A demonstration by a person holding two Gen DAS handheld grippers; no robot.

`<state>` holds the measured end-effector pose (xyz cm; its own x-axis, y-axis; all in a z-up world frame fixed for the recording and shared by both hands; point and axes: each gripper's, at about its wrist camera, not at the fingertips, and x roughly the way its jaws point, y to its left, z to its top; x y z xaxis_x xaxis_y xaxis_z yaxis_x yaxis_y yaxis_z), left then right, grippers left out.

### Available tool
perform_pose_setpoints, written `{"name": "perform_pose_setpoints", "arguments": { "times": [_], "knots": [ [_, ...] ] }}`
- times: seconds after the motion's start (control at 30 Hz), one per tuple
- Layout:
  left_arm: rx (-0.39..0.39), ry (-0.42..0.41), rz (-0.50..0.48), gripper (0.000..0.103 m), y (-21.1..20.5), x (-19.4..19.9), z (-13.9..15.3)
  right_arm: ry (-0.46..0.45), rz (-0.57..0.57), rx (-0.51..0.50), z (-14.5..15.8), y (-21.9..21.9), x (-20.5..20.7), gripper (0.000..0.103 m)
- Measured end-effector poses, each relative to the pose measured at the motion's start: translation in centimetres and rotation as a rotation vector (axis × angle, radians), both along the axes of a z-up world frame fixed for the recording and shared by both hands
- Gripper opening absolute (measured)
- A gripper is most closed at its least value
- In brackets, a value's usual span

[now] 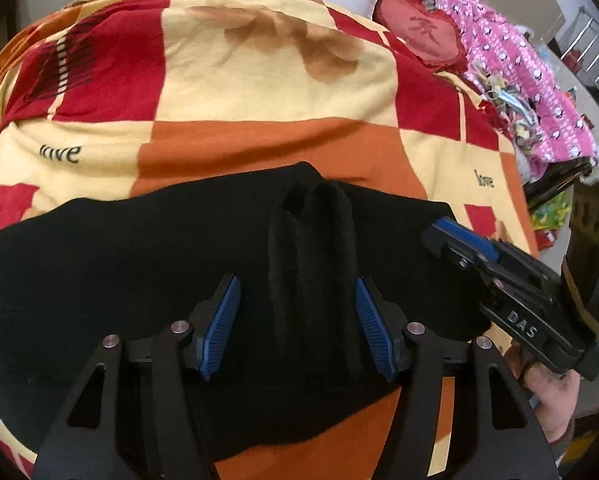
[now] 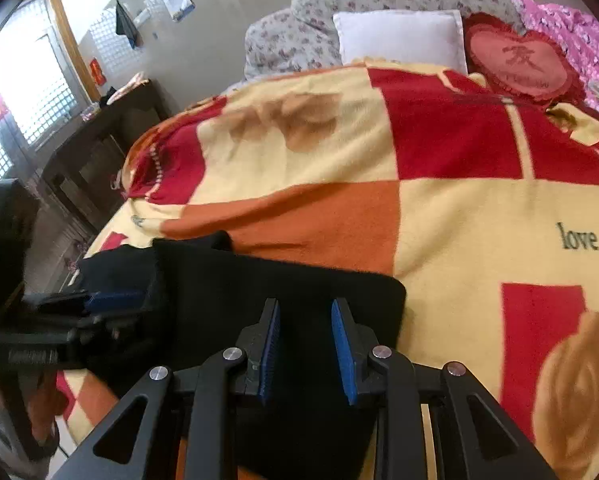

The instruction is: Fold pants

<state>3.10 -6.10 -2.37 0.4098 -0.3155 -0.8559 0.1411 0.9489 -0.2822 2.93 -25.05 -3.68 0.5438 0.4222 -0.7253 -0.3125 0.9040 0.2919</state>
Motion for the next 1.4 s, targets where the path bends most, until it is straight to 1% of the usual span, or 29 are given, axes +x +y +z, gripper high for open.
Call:
{"name": "perform_pose_setpoints", "arguments": {
  "times": [0.03, 0.13, 0.2, 0.23, 0.27, 0.33, 0.43, 0.47, 0.57, 0.7, 0.8, 0.93, 1.1, 1.17, 1.3, 1.4],
  "knots": [
    [0.021, -0.01, -0.004, 0.059, -0.5, 0.0, 0.0, -0.005, -0.003, 0.002, -0.1, 0.1, 0.3, 0.026],
    [0.025, -0.017, -0.018, 0.059, -1.1, 0.2, -0.1, 0.003, -0.008, 0.019, 0.2, -0.1, 0.4, 0.026],
    [0.014, -0.018, -0.04, 0.035, -1.6, 0.2, -0.1, 0.008, -0.015, 0.039, 0.6, -0.6, 0.0, 0.026],
    [0.012, -0.02, -0.05, 0.029, -1.7, 0.0, 0.1, 0.007, -0.018, 0.044, 0.8, -0.8, -0.3, 0.026],
    [0.006, -0.022, -0.055, 0.017, -1.7, -0.1, 0.2, 0.007, -0.022, 0.046, 1.2, -1.0, -0.8, 0.026],
    [-0.015, -0.027, -0.058, 0.015, -1.5, -0.6, 0.9, -0.014, -0.019, 0.039, 2.1, -1.3, -1.9, 0.026],
    [-0.074, -0.033, -0.056, 0.015, -0.4, -1.6, 2.2, -0.031, -0.011, 0.026, 3.1, -1.6, -3.4, 0.026],
    [-0.079, -0.037, -0.058, 0.015, -0.2, -1.8, 2.4, -0.036, -0.006, 0.028, 3.2, -1.6, -3.6, 0.026],
    [-0.056, -0.044, -0.035, 0.015, 0.4, -2.2, 2.4, -0.032, 0.023, 0.022, 3.0, -0.6, -3.9, 0.026],
    [-0.046, 0.009, -0.008, 0.015, 0.9, -1.5, 0.3, -0.009, 0.049, -0.017, 1.3, 1.1, -3.1, 0.026],
    [-0.049, 0.008, 0.003, 0.015, 0.9, -1.3, -0.2, -0.004, 0.048, -0.047, 0.2, 2.0, -2.4, 0.026],
    [-0.014, -0.013, -0.004, 0.015, 0.4, -1.6, -0.1, 0.0, 0.048, -0.065, 0.7, 2.3, -2.2, 0.026],
    [-0.021, -0.017, 0.0, 0.015, 0.6, -1.7, -0.2, -0.01, 0.046, -0.085, 2.0, 1.9, -4.0, 0.026],
    [-0.02, -0.023, -0.001, 0.015, 0.5, -1.7, -0.2, 0.002, 0.045, -0.095, 1.8, 1.6, -4.6, 0.026],
    [-0.02, -0.037, 0.002, 0.016, 0.6, -1.9, -0.3, 0.007, 0.033, -0.079, 0.4, 1.4, -5.2, 0.027],
    [-0.026, -0.041, 0.013, 0.019, 0.8, -2.0, -0.4, 0.003, 0.035, -0.098, 0.6, 1.9, -5.3, 0.028]
  ]
}}
